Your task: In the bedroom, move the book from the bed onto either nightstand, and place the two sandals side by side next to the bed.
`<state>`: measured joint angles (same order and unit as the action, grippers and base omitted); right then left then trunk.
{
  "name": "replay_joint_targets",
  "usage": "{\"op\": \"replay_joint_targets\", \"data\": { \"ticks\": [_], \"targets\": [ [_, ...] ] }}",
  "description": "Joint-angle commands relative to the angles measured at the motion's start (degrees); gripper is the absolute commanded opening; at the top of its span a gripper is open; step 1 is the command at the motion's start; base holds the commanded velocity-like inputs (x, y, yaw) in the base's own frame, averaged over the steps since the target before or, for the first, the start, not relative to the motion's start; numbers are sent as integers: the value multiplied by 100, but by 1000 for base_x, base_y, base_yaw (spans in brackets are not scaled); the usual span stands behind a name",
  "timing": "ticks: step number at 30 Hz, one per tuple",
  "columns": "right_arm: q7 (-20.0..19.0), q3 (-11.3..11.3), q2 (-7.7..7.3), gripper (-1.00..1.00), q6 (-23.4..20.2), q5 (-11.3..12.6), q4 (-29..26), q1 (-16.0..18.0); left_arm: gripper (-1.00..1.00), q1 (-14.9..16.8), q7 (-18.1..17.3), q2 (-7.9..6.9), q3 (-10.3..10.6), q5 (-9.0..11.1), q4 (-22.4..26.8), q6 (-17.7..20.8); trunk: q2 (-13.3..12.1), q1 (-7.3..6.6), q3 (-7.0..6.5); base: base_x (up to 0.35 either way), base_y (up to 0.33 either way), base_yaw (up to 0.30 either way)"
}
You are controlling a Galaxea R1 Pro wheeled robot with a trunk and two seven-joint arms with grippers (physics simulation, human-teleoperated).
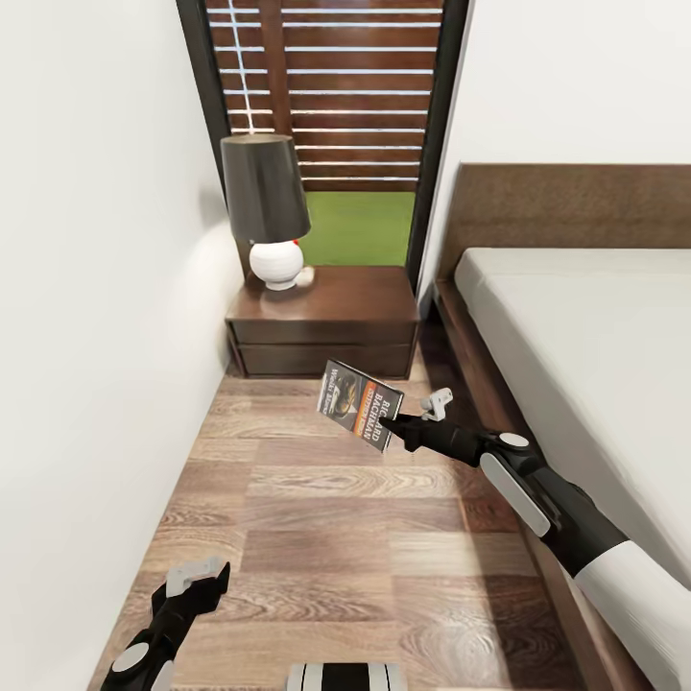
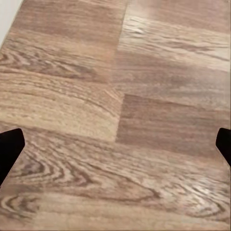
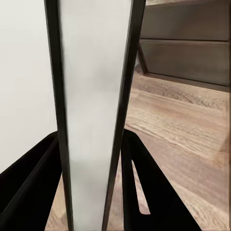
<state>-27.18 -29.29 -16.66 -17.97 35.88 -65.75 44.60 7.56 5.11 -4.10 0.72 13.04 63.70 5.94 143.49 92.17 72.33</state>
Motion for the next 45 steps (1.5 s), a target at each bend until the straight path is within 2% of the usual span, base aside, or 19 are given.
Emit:
{"op": "replay_joint_targets", "data": {
  "ticks": [1, 28, 29, 31, 32, 33, 39, 41, 42, 45],
  "targets": [
    [5, -7, -4, -100, -40, 77, -5, 5, 100, 0, 27, -3, 8, 50, 10, 30, 2, 2, 5, 333, 0, 0],
    [-35, 20, -22, -100, -44, 105, -32, 5, 100, 0, 28, -3, 9, 50, 10, 30, 2, 2, 5, 333, 0, 0],
    [-50, 167, -56, -100, -63, 115, -53, 5, 100, 2, 27, -4, 8, 50, 15, 30, 2, 2, 5, 333, 0, 0],
    [-108, 627, -67, -100, -143, 138, -145, 5, 100, 0, 26, -10, 8, 50, 18, 30, 2, 2, 5, 333, 0, 0],
    [-161, 751, -65, -100, -184, 141, -173, 5, 100, 0, 25, -10, 8, 50, 18, 30, 2, 2, 5, 333, 0, 0],
    [-345, 922, -54, -100, -334, 140, -217, 5, 100, 2, 26, -10, 8, 50, 19, 30, 2, 2, 5, 333, 0, 0],
    [-505, 1154, -49, -100, -698, 139, -545, 5, 100, 0, 25, -5, 8, 50, 19, 30, 2, 2, 5, 333, 0, 0],
    [-517, 1307, -42, -100, -896, 139, -717, 5, 100, 0, 28, -1, 8, 50, 19, 30, 2, 2, 5, 333, 0, 0],
    [-521, 1458, -30, -100, -1077, 139, -802, 6, 100, 1, 26, 3, 8, 50, 19, 30, 2, 2, 5, 333, 0, 0],
    [-521, 1560, -19, -100, -1241, 139, -835, 5, 100, 0, 29, 5, 8, 50, 19, 30, 2, 2, 5, 332, 17, 0]
  ]
}}
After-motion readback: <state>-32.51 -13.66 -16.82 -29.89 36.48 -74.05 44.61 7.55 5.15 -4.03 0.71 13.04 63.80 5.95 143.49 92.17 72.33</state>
